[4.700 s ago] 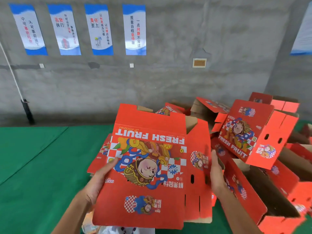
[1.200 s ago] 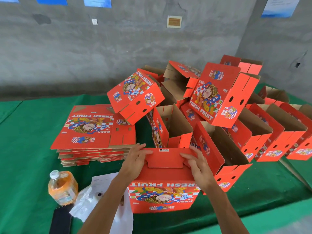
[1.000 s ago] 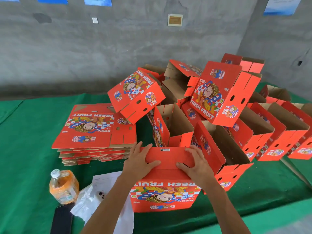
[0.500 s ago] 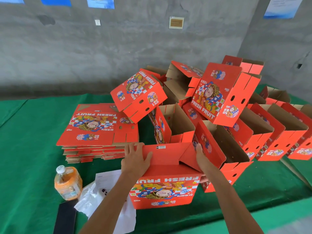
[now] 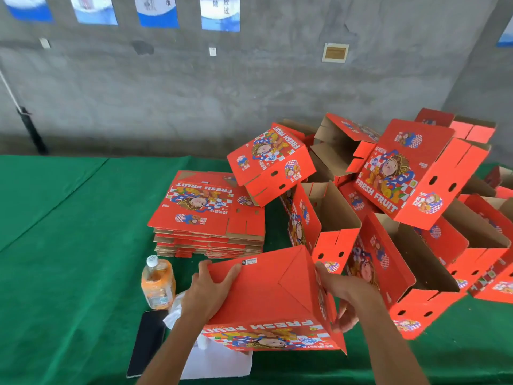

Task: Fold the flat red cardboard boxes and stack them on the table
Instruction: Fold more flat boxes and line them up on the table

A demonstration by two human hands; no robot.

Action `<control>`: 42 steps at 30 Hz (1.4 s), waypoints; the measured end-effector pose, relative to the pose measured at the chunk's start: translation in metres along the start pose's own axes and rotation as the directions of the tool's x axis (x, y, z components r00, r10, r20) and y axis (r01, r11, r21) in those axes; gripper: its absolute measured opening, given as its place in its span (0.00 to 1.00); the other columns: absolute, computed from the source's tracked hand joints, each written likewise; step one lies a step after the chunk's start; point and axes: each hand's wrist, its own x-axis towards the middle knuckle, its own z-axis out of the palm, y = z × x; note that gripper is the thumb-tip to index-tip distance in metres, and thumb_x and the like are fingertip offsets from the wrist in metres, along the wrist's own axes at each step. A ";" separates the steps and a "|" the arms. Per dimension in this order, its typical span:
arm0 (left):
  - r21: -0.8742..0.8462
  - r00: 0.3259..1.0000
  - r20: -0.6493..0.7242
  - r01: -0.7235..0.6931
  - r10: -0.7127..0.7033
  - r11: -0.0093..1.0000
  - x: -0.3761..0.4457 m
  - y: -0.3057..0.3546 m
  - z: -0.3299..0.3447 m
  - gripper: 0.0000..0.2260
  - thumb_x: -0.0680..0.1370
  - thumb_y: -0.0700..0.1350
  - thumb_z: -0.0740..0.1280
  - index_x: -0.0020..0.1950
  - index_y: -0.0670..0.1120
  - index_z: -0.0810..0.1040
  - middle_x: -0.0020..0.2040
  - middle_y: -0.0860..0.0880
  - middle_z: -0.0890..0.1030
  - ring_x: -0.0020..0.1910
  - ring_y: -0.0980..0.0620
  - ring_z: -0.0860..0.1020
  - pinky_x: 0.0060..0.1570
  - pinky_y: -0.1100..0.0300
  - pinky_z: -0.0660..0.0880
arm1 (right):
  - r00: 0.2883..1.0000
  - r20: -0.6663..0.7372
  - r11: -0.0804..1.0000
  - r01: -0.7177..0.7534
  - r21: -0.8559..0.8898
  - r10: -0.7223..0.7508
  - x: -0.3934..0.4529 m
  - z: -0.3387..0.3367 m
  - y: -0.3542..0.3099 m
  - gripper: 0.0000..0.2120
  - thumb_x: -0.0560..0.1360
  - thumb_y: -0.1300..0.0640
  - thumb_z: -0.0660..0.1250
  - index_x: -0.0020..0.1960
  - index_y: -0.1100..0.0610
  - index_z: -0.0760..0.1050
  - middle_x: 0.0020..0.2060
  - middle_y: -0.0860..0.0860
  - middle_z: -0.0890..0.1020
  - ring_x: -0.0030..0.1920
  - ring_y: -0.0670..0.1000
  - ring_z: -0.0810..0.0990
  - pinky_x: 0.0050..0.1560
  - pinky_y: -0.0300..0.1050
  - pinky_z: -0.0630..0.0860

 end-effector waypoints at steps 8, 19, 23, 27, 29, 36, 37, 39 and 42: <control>-0.647 0.934 -0.294 -0.037 -0.204 0.762 -0.012 -0.016 -0.022 0.35 0.75 0.75 0.59 0.54 0.43 0.77 0.47 0.49 0.80 0.48 0.46 0.77 0.49 0.49 0.71 | 0.884 -0.049 0.880 0.455 -0.134 -0.464 -0.055 0.004 -0.032 0.48 0.66 0.14 0.42 0.76 0.39 0.63 0.63 0.53 0.80 0.55 0.60 0.85 0.44 0.54 0.85; -0.828 0.974 -0.227 -0.185 -0.015 0.530 0.020 -0.006 -0.035 0.24 0.71 0.65 0.75 0.62 0.54 0.81 0.54 0.50 0.87 0.49 0.48 0.87 0.42 0.48 0.84 | 0.404 -0.208 0.377 0.913 0.158 -0.891 -0.074 0.015 -0.046 0.19 0.76 0.35 0.67 0.66 0.27 0.66 0.69 0.46 0.74 0.62 0.50 0.83 0.57 0.53 0.84; -0.778 0.957 -0.280 -0.270 0.072 0.567 0.040 0.017 -0.027 0.24 0.73 0.69 0.71 0.63 0.55 0.80 0.55 0.51 0.86 0.54 0.48 0.85 0.47 0.51 0.82 | 0.366 -0.237 0.366 0.930 0.046 -0.900 -0.080 -0.003 -0.035 0.23 0.72 0.31 0.68 0.66 0.26 0.67 0.69 0.41 0.68 0.65 0.37 0.76 0.55 0.43 0.84; -0.732 0.942 -0.292 -0.333 0.168 0.594 0.061 0.053 -0.009 0.29 0.72 0.75 0.67 0.64 0.56 0.78 0.54 0.56 0.86 0.51 0.52 0.86 0.40 0.62 0.82 | 0.257 -0.337 0.335 0.922 -0.197 -0.906 -0.081 -0.026 -0.023 0.28 0.69 0.21 0.64 0.67 0.22 0.64 0.70 0.31 0.59 0.73 0.33 0.57 0.69 0.43 0.70; -0.753 0.944 -0.246 -0.328 0.218 0.571 0.069 0.088 -0.001 0.26 0.75 0.72 0.67 0.68 0.60 0.76 0.56 0.56 0.85 0.53 0.51 0.86 0.41 0.60 0.84 | 0.230 -0.356 0.343 0.891 -0.297 -0.906 -0.081 -0.037 -0.021 0.31 0.70 0.22 0.65 0.70 0.25 0.65 0.73 0.29 0.55 0.75 0.37 0.53 0.73 0.48 0.64; -0.683 0.822 -0.260 -0.528 0.507 0.505 0.089 0.246 0.023 0.33 0.82 0.63 0.58 0.85 0.55 0.53 0.84 0.57 0.56 0.83 0.55 0.55 0.80 0.42 0.58 | -0.053 -0.583 0.208 0.905 -0.372 -0.811 -0.064 -0.063 -0.032 0.23 0.68 0.32 0.77 0.59 0.39 0.80 0.73 0.45 0.59 0.67 0.33 0.67 0.66 0.44 0.76; -0.669 0.804 -0.230 -0.540 0.549 0.511 0.085 0.269 0.030 0.33 0.83 0.64 0.55 0.85 0.56 0.51 0.84 0.60 0.51 0.83 0.59 0.49 0.82 0.44 0.52 | -0.122 -0.604 0.219 0.860 -0.460 -0.788 -0.055 -0.064 -0.038 0.23 0.68 0.37 0.80 0.59 0.43 0.82 0.73 0.49 0.60 0.64 0.33 0.69 0.64 0.43 0.75; -0.678 0.789 -0.162 -0.526 0.593 0.514 0.069 0.304 0.045 0.33 0.82 0.67 0.51 0.85 0.58 0.50 0.82 0.64 0.50 0.81 0.65 0.47 0.83 0.48 0.47 | -0.167 -0.651 0.278 0.806 -0.522 -0.740 -0.033 -0.064 -0.049 0.22 0.68 0.46 0.82 0.59 0.50 0.83 0.74 0.56 0.60 0.58 0.36 0.70 0.63 0.45 0.76; -0.687 0.751 -0.111 -0.531 0.651 0.496 0.053 0.319 0.072 0.35 0.79 0.72 0.48 0.84 0.61 0.49 0.84 0.63 0.49 0.81 0.65 0.45 0.82 0.54 0.44 | -0.096 -0.678 0.378 0.769 -0.515 -0.729 0.004 -0.068 -0.059 0.16 0.72 0.53 0.80 0.58 0.54 0.83 0.76 0.59 0.57 0.55 0.53 0.78 0.65 0.50 0.77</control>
